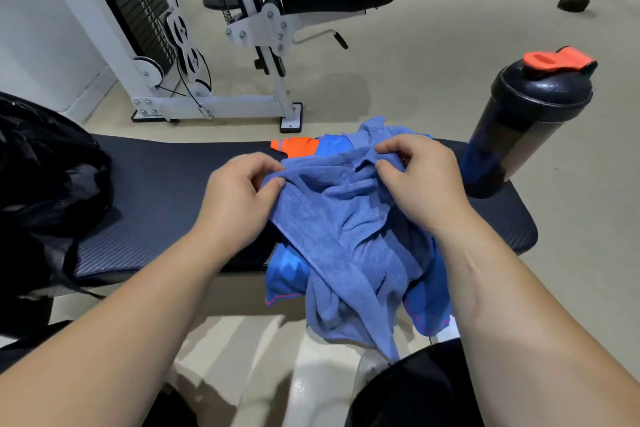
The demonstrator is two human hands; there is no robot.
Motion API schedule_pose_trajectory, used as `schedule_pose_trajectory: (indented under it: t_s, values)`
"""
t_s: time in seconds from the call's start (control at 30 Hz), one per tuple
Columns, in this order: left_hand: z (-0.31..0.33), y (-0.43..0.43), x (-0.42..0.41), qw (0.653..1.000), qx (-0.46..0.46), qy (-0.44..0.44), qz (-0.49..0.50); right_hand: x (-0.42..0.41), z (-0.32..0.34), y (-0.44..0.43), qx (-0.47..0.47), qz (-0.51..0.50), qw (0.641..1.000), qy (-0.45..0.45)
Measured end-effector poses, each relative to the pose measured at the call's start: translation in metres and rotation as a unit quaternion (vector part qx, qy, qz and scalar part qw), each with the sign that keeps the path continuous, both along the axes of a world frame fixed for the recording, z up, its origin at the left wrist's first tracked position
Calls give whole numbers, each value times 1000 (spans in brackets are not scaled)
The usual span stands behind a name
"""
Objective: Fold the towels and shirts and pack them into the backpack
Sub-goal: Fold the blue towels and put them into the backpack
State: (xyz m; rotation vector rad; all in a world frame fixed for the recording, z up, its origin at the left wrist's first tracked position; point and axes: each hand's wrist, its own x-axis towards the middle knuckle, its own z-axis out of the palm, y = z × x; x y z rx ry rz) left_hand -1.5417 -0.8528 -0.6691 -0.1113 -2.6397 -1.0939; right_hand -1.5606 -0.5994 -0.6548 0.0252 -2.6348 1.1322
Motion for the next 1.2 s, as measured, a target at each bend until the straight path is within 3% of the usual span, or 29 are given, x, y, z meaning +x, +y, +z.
schedule_pose_trajectory:
  t_s: [0.1,0.2,0.27,0.37,0.57,0.67,0.73,0.8,0.87,0.93,1.03,1.1,1.2]
  values:
    - [8,-14,2,998,49,14,25,3,0,2,4,13,1000,2]
    - [14,-34,2,997,41,32,53,4,-7,7,110,6,993,-50]
    - [14,-49,-2,997,-3,19,77,4,-12,7,173,7,977,-122]
    - [2,-60,-2,985,-126,-67,98,3,-13,6,197,-3,966,-166]
    - [-21,-63,21,918,-294,-236,119,5,-13,2,197,-15,963,-185]
    - [-20,-64,23,943,-223,-233,85,6,-7,-2,208,-22,962,-178]
    - [-19,-62,24,970,-106,-207,71,7,-1,-4,229,-22,956,-181]
    - [-13,-57,27,981,70,-160,90,9,1,-8,252,-19,948,-193]
    - [-1,-51,31,953,254,-127,109,10,1,-14,257,-18,951,-174]
    - [15,-44,36,920,363,-114,97,10,1,-21,220,-11,971,-94]
    - [41,-32,44,907,407,-93,62,13,0,-34,111,77,990,36]
    - [55,-28,49,930,359,-79,22,19,4,-47,39,170,983,63]
    - [68,-26,57,958,239,-107,-116,28,21,-70,-35,282,957,54]
